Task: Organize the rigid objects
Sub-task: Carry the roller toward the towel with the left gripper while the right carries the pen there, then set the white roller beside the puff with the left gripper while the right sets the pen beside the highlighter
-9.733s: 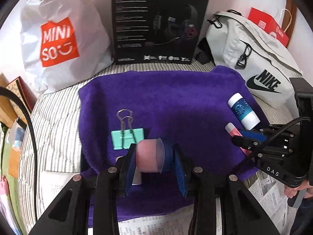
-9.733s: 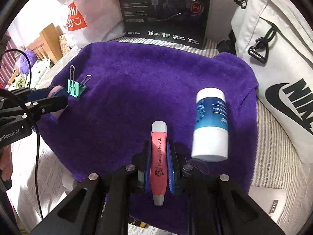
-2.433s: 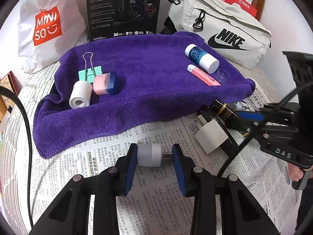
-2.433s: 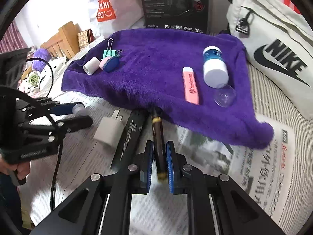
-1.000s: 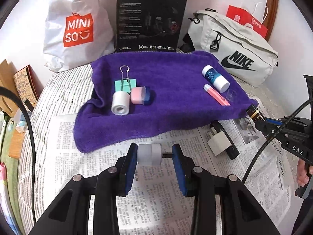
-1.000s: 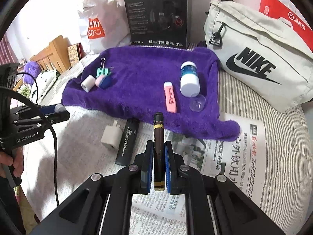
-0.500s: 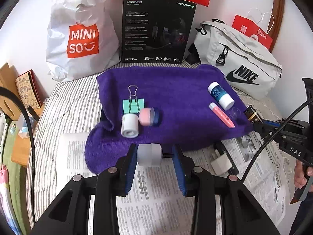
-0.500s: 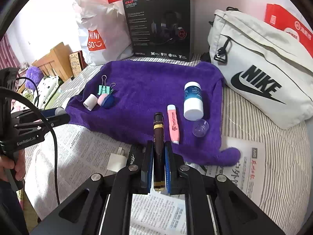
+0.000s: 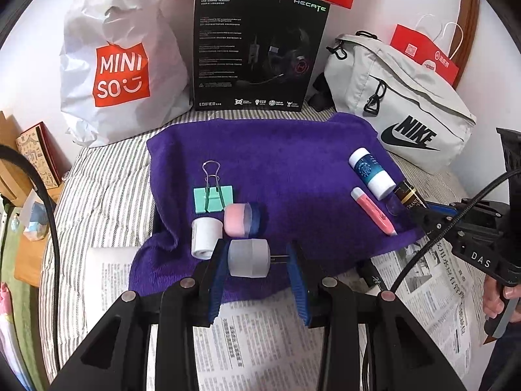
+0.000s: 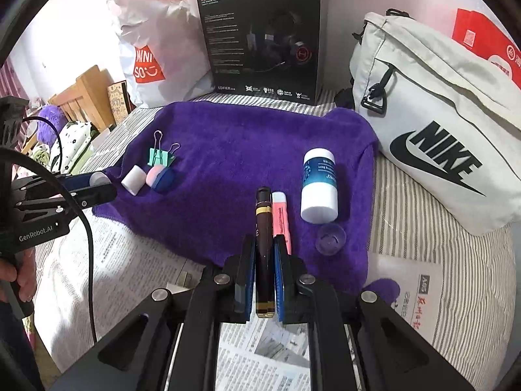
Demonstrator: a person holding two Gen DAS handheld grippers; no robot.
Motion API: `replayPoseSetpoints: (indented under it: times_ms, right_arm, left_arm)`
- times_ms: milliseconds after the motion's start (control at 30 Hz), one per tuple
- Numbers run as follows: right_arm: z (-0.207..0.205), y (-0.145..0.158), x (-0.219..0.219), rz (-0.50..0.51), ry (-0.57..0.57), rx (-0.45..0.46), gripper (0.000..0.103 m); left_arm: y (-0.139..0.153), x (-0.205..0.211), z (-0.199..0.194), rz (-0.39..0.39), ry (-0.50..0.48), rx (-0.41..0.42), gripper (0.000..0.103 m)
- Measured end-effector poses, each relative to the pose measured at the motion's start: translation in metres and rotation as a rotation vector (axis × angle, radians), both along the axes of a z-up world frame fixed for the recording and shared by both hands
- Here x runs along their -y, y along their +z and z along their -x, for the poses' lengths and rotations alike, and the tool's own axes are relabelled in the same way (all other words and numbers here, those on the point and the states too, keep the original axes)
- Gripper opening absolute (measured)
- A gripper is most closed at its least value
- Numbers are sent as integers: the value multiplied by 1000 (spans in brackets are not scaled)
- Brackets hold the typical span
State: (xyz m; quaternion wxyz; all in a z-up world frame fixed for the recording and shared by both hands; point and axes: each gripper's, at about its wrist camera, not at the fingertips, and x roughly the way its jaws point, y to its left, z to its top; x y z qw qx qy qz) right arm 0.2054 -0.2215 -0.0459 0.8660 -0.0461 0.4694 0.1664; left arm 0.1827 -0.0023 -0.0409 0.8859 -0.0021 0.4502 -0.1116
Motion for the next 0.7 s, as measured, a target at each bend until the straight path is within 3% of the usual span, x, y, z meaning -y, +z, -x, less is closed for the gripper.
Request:
replayPoseSetpoints:
  times_ms: [700]
  right_arm:
    - [-57,-57,-40,35,58,-106,11]
  left_arm:
    - [-3,-18,-18,9,28,-6,34]
